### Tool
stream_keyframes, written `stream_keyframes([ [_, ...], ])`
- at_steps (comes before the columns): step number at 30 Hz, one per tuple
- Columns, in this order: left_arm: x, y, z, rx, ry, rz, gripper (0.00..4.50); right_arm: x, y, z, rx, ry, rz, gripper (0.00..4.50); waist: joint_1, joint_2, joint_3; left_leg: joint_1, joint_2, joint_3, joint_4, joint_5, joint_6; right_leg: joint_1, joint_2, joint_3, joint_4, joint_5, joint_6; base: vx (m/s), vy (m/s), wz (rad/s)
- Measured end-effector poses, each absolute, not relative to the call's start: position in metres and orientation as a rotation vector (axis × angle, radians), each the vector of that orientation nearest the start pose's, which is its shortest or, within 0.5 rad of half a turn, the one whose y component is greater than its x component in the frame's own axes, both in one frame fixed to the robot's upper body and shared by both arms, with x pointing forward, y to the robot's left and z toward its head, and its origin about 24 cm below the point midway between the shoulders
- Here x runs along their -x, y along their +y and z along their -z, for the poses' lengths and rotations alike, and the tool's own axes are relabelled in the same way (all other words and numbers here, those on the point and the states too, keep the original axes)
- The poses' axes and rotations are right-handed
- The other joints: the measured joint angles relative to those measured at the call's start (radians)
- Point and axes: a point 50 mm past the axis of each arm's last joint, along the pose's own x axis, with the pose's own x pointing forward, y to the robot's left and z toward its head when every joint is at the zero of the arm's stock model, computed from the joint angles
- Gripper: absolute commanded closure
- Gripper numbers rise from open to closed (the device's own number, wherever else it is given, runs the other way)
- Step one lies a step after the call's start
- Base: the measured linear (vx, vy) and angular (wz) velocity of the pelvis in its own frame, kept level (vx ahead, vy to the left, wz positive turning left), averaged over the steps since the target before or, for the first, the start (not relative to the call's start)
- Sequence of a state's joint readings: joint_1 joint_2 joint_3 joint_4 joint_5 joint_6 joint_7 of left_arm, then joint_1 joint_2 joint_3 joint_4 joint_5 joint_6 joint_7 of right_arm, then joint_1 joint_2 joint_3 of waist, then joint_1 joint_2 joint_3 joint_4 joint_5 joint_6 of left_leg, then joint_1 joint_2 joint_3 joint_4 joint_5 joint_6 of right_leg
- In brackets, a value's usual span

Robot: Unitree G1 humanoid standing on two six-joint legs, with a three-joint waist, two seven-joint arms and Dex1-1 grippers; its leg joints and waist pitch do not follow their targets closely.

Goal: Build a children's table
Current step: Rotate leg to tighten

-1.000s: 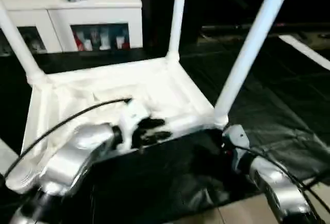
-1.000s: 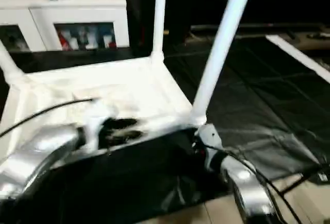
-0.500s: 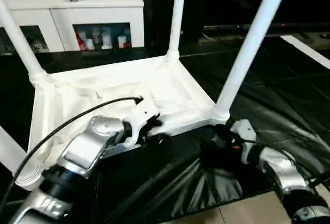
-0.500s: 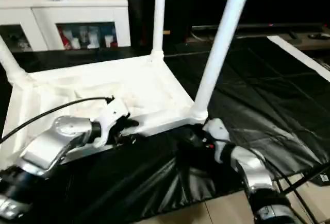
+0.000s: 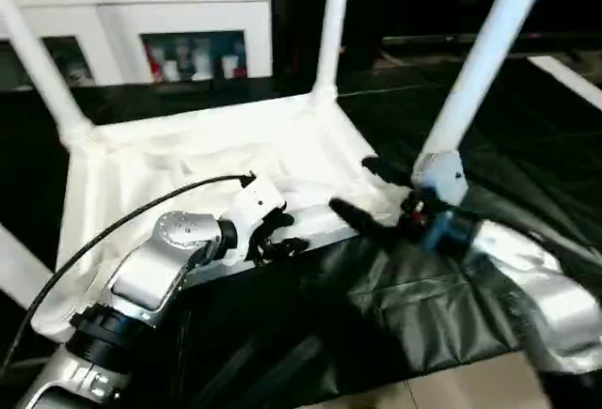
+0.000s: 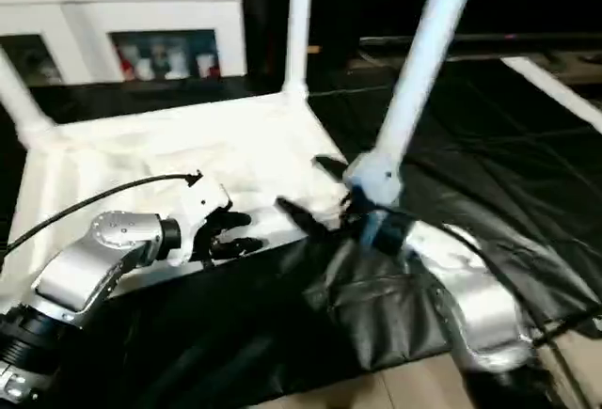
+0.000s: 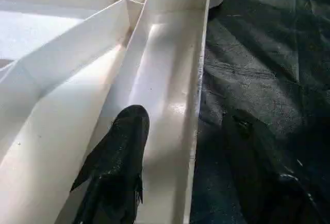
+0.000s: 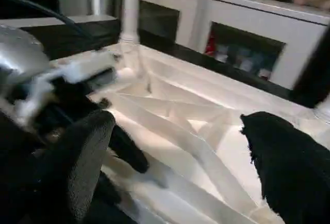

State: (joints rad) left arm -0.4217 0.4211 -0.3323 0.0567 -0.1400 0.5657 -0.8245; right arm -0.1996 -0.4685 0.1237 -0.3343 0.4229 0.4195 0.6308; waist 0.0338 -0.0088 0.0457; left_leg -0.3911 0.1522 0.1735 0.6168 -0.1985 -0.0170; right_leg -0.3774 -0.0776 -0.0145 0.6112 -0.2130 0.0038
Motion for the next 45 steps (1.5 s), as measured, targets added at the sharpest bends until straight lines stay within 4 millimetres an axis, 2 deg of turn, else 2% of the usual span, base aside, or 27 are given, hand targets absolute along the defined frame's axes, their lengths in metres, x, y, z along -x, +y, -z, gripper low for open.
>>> stream_keyframes([
  [4, -0.290, 0.108, -0.067, -0.295, 0.463, 1.068, 1.94, -0.247, -0.145, -0.127, 0.140, 0.082, -0.921, 0.00, 0.003, 0.000, 0.000, -0.001, 0.001, 0.002, -0.002, 0.000, 0.000, -0.002, 0.000, 0.000, -0.001, 0.000, 0.001, 0.000, 0.000, 0.00],
  [6, -0.291, 0.106, -0.066, -0.289, 0.469, 1.069, 1.59, -0.245, -0.150, -0.121, 0.140, 0.130, -0.912, 0.00, 0.001, 0.000, 0.000, -0.001, 0.002, 0.002, -0.003, 0.000, 0.000, -0.003, 0.001, 0.000, 0.000, 0.000, 0.001, 0.000, 0.000, 0.00],
  [9, -0.293, 0.101, -0.066, -0.307, 0.472, 1.069, 1.51, -0.240, -0.164, -0.113, 0.194, 0.213, -0.884, 0.00, 0.000, 0.003, 0.001, 0.000, 0.002, 0.002, -0.005, 0.000, -0.001, -0.003, 0.001, 0.000, 0.000, 0.000, 0.001, 0.000, 0.000, 0.00],
  [12, -0.294, 0.098, -0.065, -0.312, 0.485, 1.068, 1.87, -0.236, -0.177, -0.104, 0.247, 0.286, -0.849, 0.00, 0.000, 0.007, 0.003, 0.002, 0.002, 0.003, -0.006, 0.001, -0.001, -0.002, 0.001, 0.000, 0.000, 0.000, 0.001, 0.000, 0.000, 0.00],
  [15, -0.296, 0.097, -0.059, -0.309, 0.512, 1.058, 1.91, -0.235, -0.188, -0.103, 0.258, 0.327, -0.809, 0.00, -0.002, 0.010, 0.003, 0.003, 0.002, 0.003, -0.007, 0.001, -0.001, -0.002, 0.001, 0.000, 0.000, 0.000, 0.001, 0.000, 0.000, 0.00],
  [17, -0.297, 0.097, -0.057, -0.324, 0.521, 1.052, 2.32, -0.235, -0.191, -0.103, 0.259, 0.335, -0.796, 0.00, -0.003, 0.010, 0.003, 0.003, 0.003, 0.003, -0.007, 0.001, -0.002, -0.002, 0.001, 0.000, 0.000, 0.000, 0.001, 0.000, 0.000, 0.00],
  [19, -0.298, 0.097, -0.057, -0.328, 0.519, 1.044, 2.31, -0.235, -0.191, -0.103, 0.258, 0.339, -0.795, 0.00, -0.002, 0.010, 0.003, 0.003, 0.003, 0.003, -0.008, 0.001, -0.002, -0.002, 0.001, 0.000, 0.000, 0.000, 0.001, 0.000, 0.000, 0.00],
  [22, -0.298, 0.097, -0.057, -0.328, 0.519, 1.044, 2.74, -0.235, -0.191, -0.103, 0.257, 0.342, -0.796, 0.00, -0.001, 0.010, 0.003, 0.003, 0.003, 0.003, -0.008, 0.001, -0.002, -0.002, 0.001, 0.000, 0.000, 0.000, 0.001, 0.000, 0.000, 0.00],
  [24, -0.298, 0.097, -0.057, -0.327, 0.522, 1.044, 2.75, -0.234, -0.191, -0.103, 0.257, 0.342, -0.797, 0.00, -0.001, 0.010, 0.003, 0.003, 0.003, 0.003, -0.008, 0.001, -0.002, -0.002, 0.001, 0.000, 0.000, 0.000, 0.001, 0.000, 0.000, 0.00],
  [27, -0.298, 0.097, -0.057, -0.327, 0.524, 1.047, 3.20, -0.233, -0.189, -0.104, 0.259, 0.337, -0.803, 0.00, -0.001, 0.010, 0.003, 0.003, 0.003, 0.003, -0.008, 0.001, -0.002, -0.002, 0.001, 0.000, 0.000, 0.000, 0.001, 0.000, 0.000, 0.00],
  [36, -0.301, 0.100, -0.057, -0.329, 0.534, 1.042, 3.83, -0.230, -0.188, -0.104, 0.250, 0.340, -0.842, 0.00, -0.001, 0.011, 0.002, 0.004, 0.003, 0.003, -0.008, 0.001, -0.002, -0.001, 0.001, 0.000, 0.000, 0.000, 0.001, 0.000, 0.000, 0.00],
  [37, -0.301, 0.100, -0.057, -0.329, 0.534, 1.042, 4.04, -0.229, -0.188, -0.104, 0.250, 0.345, -0.849, 0.00, -0.001, 0.011, 0.002, 0.004, 0.003, 0.003, -0.008, 0.001, -0.002, -0.001, 0.001, 0.000, 0.000, 0.000, 0.001, 0.000, 0.000, 0.00],
  [45, -0.300, 0.105, -0.058, -0.333, 0.546, 1.058, 4.50, -0.226, -0.191, -0.103, 0.268, 0.372, -0.891, 0.00, -0.007, 0.011, 0.002, 0.004, 0.003, 0.003, -0.008, 0.001, -0.002, -0.002, 0.002, 0.000, 0.000, 0.000, 0.001, 0.000, 0.000, 0.00],
])
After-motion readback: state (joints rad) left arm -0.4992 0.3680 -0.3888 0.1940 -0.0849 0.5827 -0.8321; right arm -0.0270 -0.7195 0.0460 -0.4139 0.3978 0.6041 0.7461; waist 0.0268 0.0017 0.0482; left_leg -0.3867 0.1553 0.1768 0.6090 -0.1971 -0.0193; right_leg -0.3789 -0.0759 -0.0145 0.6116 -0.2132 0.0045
